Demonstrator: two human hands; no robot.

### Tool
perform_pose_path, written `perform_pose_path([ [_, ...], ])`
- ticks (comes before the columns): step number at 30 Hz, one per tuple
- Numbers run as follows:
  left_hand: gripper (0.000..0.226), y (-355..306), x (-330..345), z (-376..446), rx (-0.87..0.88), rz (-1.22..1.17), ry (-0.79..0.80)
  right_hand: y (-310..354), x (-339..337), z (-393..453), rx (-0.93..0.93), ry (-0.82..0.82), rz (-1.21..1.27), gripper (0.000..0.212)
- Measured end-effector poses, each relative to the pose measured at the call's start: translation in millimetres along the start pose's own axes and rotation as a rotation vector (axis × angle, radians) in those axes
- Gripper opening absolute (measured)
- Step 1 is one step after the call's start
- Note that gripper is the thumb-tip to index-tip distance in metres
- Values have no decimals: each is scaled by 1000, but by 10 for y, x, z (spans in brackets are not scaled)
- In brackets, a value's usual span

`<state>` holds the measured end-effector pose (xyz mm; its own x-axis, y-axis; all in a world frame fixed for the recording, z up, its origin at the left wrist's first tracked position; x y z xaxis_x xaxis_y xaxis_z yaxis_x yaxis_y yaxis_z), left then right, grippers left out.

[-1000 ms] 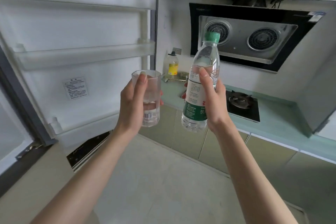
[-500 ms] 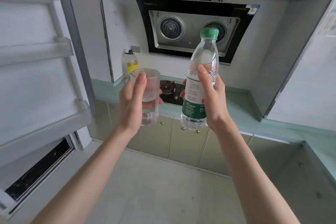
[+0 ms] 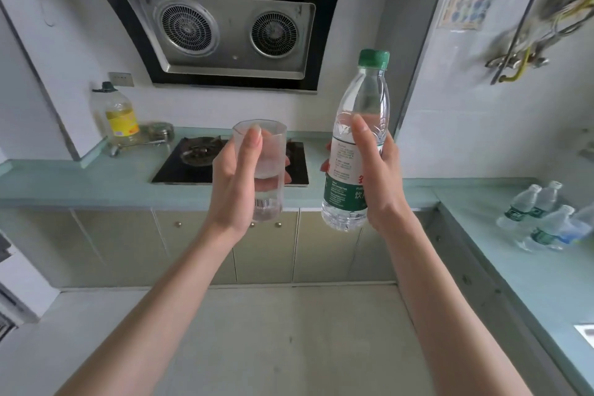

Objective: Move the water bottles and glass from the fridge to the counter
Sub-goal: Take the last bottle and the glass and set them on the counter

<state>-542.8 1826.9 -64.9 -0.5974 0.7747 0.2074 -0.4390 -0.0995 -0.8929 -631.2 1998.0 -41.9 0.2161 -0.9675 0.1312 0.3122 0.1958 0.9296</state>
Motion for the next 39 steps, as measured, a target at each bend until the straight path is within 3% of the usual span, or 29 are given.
perform_pose_path([
  [5, 81, 383, 587, 400, -9, -38, 126, -115, -385, 405, 14, -117, -37, 39],
  [9, 69, 644, 1063, 769, -42, -86, 231, -198, -649, 800, 9, -205, -76, 65],
  [13, 71, 853, 1508, 1149, -51, -128, 309, -253, -862, 1207, -32, -306, -124, 39],
  [16, 73, 978, 1842, 1374, -66, -173, 383, -304, -1014, 1435, -56, -389, -170, 34],
  [21, 104, 1188, 2365, 1611, -71, -226, 509, -373, -1348, 1668, -73, -527, -183, 30],
  [24, 85, 1360, 2695, 1655, -129, -235, 553, -385, -1594, 1749, -83, -598, -216, 30],
  [31, 70, 1682, 3542, 1529, -197, -268, 708, -465, -2327, 1844, -157, -767, -345, 44],
  [35, 44, 1804, 4102, 1408, -194, -298, 792, -510, -2766, 1915, -179, -831, -395, 47],
  [39, 56, 1902, 4680, 1307, -208, -338, 850, -510, -3213, 2050, -194, -869, -401, 43],
])
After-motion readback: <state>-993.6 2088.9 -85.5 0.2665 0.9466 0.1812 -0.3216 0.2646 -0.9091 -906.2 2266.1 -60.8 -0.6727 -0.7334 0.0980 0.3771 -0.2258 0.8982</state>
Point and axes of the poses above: each hand's wrist, its own z-axis towards the middle knuckle, its own x-axis out of the palm, y = z × x, the point moved 2 cm from there along z, towards the middle knuckle, and after that the axes turned 6 degrees about -y, right-handed, at the moved point
